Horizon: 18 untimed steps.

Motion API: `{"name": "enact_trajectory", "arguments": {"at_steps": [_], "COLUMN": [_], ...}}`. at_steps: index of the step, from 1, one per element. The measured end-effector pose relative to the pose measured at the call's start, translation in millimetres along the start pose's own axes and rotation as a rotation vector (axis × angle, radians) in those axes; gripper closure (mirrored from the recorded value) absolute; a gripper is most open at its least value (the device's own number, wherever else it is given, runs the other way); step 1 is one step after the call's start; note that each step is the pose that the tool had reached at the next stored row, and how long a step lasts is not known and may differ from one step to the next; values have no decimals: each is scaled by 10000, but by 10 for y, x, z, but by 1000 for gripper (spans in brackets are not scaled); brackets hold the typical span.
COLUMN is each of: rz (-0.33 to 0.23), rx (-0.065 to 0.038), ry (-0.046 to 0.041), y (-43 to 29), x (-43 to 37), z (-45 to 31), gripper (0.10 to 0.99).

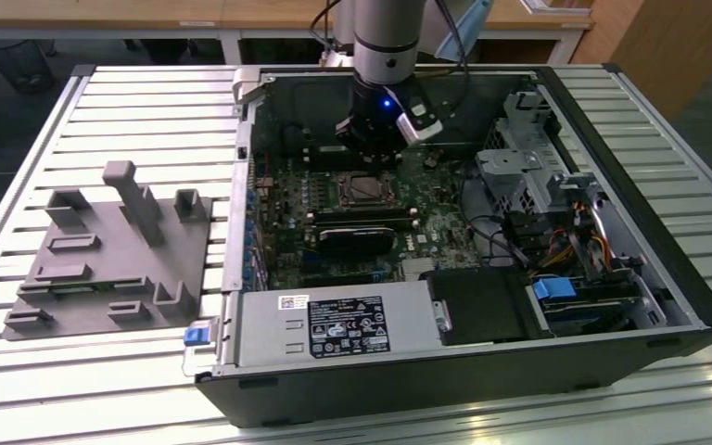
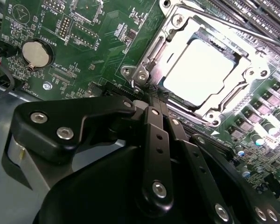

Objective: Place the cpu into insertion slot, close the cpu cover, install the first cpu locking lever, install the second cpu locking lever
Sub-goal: 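Install the first cpu locking lever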

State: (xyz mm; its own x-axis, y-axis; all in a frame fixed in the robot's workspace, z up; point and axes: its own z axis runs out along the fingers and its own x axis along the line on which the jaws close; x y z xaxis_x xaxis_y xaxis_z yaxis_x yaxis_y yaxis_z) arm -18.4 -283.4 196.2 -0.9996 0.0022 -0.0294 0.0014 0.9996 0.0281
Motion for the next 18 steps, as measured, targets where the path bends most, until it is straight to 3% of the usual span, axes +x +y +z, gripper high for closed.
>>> {"name": "enact_trajectory", "arguments": {"at_steps": [5, 8, 12, 18], "rz": [5, 5, 4, 4], "rx": [-147, -173, -156, -157], "ry": [0, -9, 0, -1], "y": [3, 6, 7, -18], "x": [0, -2, -4, -5], "z": [1, -15, -154, -154], "gripper": [980, 980, 980, 980]}}
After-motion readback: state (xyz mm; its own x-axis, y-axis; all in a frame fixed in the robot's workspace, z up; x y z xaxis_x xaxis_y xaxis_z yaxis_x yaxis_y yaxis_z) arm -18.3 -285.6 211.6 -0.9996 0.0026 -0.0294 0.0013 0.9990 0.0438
